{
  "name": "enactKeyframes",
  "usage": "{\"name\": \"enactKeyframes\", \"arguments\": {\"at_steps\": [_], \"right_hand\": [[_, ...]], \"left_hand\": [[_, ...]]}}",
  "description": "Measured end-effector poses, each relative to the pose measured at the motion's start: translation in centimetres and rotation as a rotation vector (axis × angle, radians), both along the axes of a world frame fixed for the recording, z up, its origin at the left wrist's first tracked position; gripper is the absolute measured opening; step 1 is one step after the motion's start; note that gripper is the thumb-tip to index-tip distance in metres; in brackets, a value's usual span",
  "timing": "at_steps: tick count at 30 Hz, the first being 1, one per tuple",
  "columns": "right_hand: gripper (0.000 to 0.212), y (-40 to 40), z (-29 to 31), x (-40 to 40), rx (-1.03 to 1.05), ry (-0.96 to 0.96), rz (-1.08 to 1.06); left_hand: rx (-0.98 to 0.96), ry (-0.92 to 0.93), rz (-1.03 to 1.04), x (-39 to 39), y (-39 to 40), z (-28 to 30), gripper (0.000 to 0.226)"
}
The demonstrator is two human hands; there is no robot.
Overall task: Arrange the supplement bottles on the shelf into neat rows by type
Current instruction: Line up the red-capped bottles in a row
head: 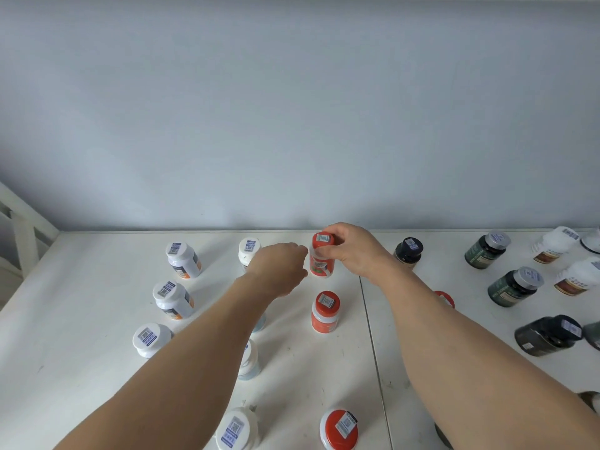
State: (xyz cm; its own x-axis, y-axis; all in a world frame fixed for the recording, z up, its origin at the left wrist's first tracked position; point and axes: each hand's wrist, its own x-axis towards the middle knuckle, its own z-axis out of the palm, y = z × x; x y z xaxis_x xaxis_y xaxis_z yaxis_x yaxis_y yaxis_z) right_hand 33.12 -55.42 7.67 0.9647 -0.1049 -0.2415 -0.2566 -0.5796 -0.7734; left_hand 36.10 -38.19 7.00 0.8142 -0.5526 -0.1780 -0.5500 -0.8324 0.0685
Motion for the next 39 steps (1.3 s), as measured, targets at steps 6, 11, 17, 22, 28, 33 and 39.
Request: {"name": "enactKeyframes", "arguments": {"at_steps": [6,11,17,22,28,33,39], "right_hand": [[0.049,0.5,-2.5,-0.1,-0.008,0.01,0.004],[0.057,0.5,-2.6,-0.1,-0.002,0.037,-0.001],[0.045,0.5,-0.1,-1.6,-0.247,-0.117,0.076],[0.031,0.7,2.4,-4.2,-0.585,-0.191,0.218],[0.034,1.3,4.9,-9.2,-0.747,-0.155,0.278],[0.036,1.9,6.1,-15.1,-0.757,-0.147,0.214],[0.034,1.4,6.7,-23.0,-0.732,-0.196,0.124]], "left_hand": [[0.038,-0.035,-0.02,0.0,0.3,-0.6,0.035],[0.041,-0.049,-0.014,-0.4,0.0,0.0,0.034],[0.045,-0.164,-0.035,-1.7,-0.8,1.9,0.028],[0.029,-0.239,-0.052,-4.1,-1.0,4.1,0.026],[-0.026,-0.277,-0.109,-7.8,-0.5,5.4,0.025],[-0.044,-0.298,-0.192,-13.2,0.2,6.2,0.03],[-0.087,-0.258,-0.218,-20.5,0.3,6.1,0.033]]}}
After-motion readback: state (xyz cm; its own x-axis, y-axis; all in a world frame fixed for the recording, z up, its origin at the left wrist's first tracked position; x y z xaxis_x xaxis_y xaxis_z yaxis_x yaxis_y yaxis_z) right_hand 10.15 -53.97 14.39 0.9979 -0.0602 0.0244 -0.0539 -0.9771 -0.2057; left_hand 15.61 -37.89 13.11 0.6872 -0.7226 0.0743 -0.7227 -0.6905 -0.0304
